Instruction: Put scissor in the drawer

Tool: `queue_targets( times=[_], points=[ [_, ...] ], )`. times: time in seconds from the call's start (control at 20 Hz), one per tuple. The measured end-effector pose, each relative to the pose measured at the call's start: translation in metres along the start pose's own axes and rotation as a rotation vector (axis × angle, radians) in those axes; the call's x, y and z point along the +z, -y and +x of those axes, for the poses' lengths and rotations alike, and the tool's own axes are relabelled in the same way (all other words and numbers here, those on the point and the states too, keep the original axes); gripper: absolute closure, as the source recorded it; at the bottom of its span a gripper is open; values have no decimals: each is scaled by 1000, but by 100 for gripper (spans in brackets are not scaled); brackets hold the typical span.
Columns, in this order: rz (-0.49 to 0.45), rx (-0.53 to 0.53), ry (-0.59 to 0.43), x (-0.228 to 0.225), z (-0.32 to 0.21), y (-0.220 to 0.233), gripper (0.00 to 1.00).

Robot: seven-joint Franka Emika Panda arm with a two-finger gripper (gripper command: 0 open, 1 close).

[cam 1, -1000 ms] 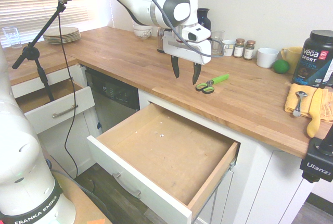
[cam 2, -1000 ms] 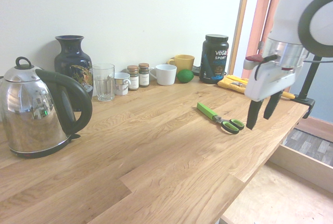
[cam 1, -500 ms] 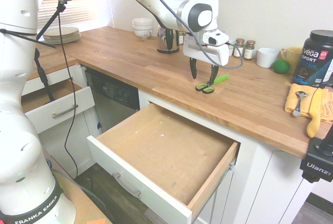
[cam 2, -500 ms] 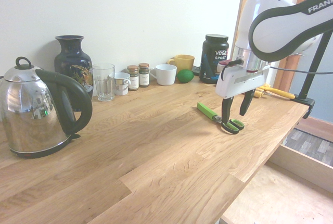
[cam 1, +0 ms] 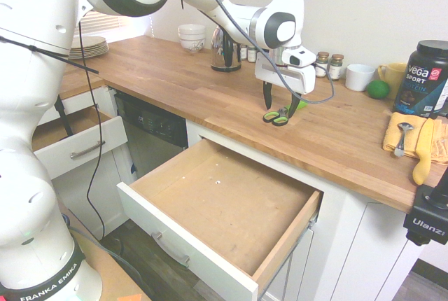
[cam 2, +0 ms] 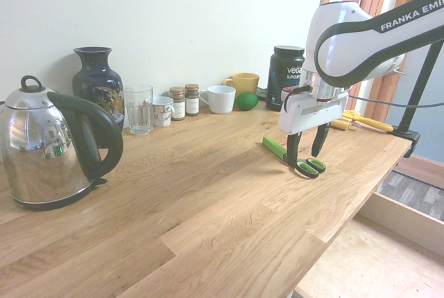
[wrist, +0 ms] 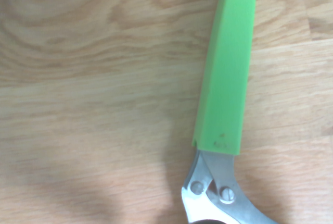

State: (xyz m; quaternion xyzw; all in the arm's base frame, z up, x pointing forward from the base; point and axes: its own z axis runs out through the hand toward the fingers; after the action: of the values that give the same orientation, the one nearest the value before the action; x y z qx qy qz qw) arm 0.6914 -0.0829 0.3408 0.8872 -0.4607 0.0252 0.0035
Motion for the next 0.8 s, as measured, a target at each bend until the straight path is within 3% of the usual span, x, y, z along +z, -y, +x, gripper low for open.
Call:
queue_targets(
  times=[0.15,0.2,0.8],
  points=[
    [-3,-3,5,7,1,3,0],
    [-3,-3,5,8,1,4,100],
    [4,-6,1,5,6,7,100]
  ],
)
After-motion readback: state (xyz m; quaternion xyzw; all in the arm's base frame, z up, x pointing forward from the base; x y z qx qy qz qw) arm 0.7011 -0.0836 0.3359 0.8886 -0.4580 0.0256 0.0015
